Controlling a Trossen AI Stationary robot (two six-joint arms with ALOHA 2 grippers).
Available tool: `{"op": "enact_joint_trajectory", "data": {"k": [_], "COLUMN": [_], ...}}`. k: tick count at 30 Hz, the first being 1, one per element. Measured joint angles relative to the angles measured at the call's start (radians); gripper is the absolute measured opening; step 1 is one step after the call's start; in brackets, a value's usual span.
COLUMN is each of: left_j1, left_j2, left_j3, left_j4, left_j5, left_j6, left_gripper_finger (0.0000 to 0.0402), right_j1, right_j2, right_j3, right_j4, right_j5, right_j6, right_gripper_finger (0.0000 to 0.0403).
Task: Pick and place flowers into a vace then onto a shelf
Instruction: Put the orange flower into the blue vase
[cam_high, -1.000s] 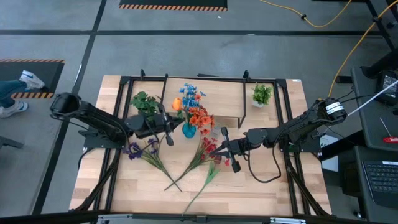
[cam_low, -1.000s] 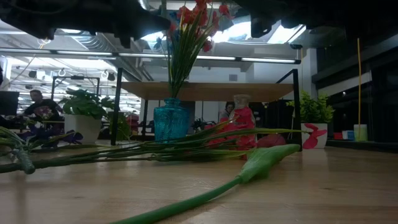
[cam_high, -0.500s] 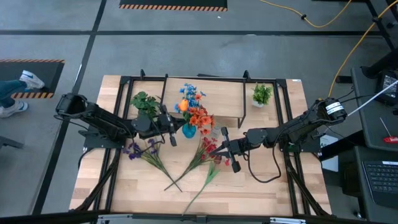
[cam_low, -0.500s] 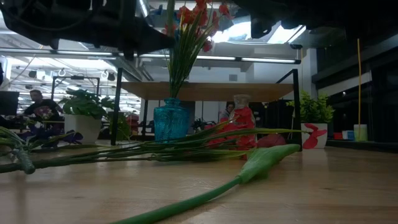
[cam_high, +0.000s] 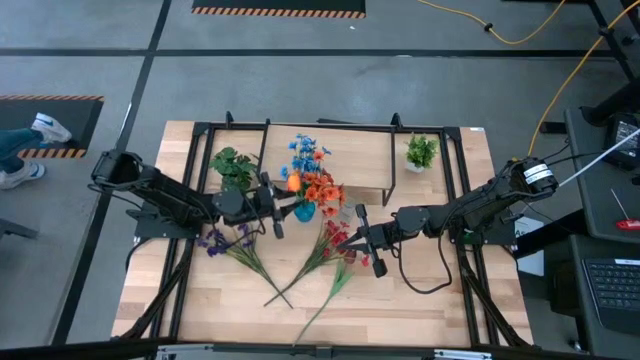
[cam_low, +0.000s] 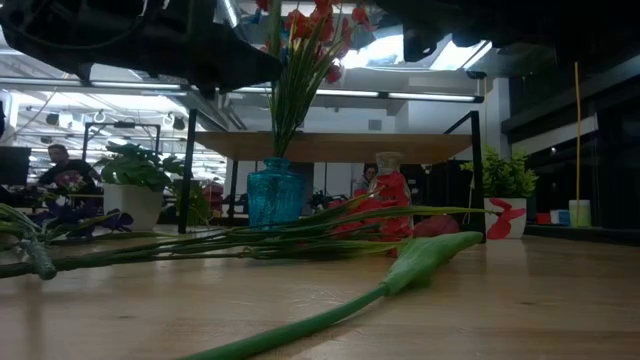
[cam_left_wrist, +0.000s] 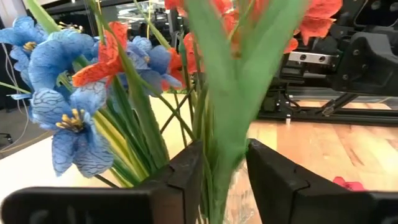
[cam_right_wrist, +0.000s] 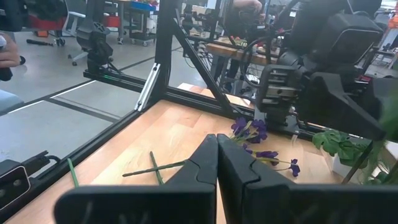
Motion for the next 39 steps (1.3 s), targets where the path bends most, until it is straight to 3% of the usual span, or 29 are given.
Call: {"op": "enact_joint_trajectory", "data": {"k": [7,19,28,39], "left_j1": [-0.018,-0.019,-0.019,-0.047], "left_j2": [0.000,-0.002,-0.078,-0.212], "left_j3": [0.000,0.000,0.001,0.001], "left_j4": [0.000,0.000,-0.001,-0.199], "left_j5": [-0.019,-0.045,-0.045,-0.035], "left_j6": [0.013,0.027,0.071,0.053], "left_gripper_finger": [0.0140,0.0144,0.0144,0.0144], "right_j1": [0.000,0.000,0.000,0.000], "right_j2": [0.000,0.000,0.000,0.000], "right_j3": [0.000,0.000,0.000,0.000], "right_j4": [-0.018,-0.024,-0.026,-0.029], "right_j5": [0.000,0.000,0.000,0.000], "right_j6": [0.002,0.003,0.003,0.004], "right_gripper_finger": [0.0005,0.0005,0.0005,0.0005]}}
